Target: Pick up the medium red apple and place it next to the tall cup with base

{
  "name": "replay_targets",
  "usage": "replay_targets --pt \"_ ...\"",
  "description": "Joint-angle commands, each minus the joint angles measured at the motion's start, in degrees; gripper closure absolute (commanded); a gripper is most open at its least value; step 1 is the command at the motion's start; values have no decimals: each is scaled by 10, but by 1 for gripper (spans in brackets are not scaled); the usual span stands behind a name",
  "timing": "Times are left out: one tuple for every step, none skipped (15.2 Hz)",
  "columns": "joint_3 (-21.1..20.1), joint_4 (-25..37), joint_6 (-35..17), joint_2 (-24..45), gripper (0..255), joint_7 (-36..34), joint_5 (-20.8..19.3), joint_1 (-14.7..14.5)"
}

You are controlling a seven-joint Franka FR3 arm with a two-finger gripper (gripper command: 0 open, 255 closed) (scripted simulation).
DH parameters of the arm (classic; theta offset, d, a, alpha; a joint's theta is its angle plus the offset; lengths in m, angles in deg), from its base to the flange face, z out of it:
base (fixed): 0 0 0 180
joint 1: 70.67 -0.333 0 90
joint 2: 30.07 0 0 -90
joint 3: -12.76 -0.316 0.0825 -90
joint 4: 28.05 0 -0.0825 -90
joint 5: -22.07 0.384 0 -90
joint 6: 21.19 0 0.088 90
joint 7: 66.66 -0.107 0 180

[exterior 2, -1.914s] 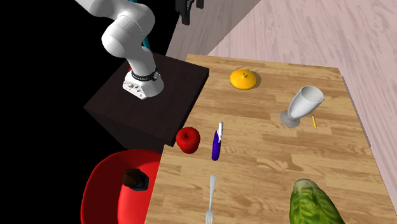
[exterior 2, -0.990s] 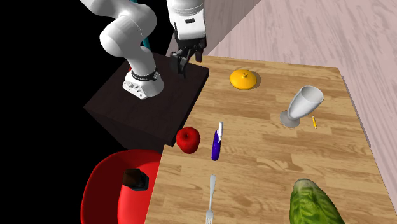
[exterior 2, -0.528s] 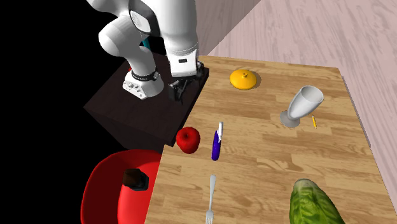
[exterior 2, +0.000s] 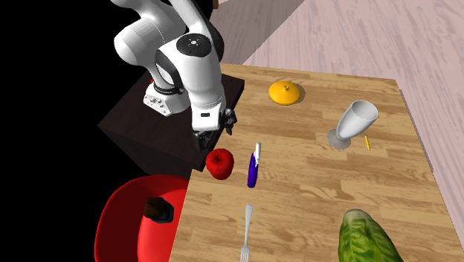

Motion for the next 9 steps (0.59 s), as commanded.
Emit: replay_targets --pt "21 -1 -64 51 0 8 2 4" --pt "23 0 -70 57 0 9 3 3" --pt "26 0 -83 69 0 11 6 0" --pt "29 0 -95 82 0 14 9 -3" --pt "32 0 -107 94 0 16 13 -7" --pt "36 1 -120 107 0 20 18 -12" --pt "40 1 -132 120 0 24 24 -17" --pt "44 2 -144 133 0 29 32 -23" --pt "51 4 -163 154 0 39 46 -34"
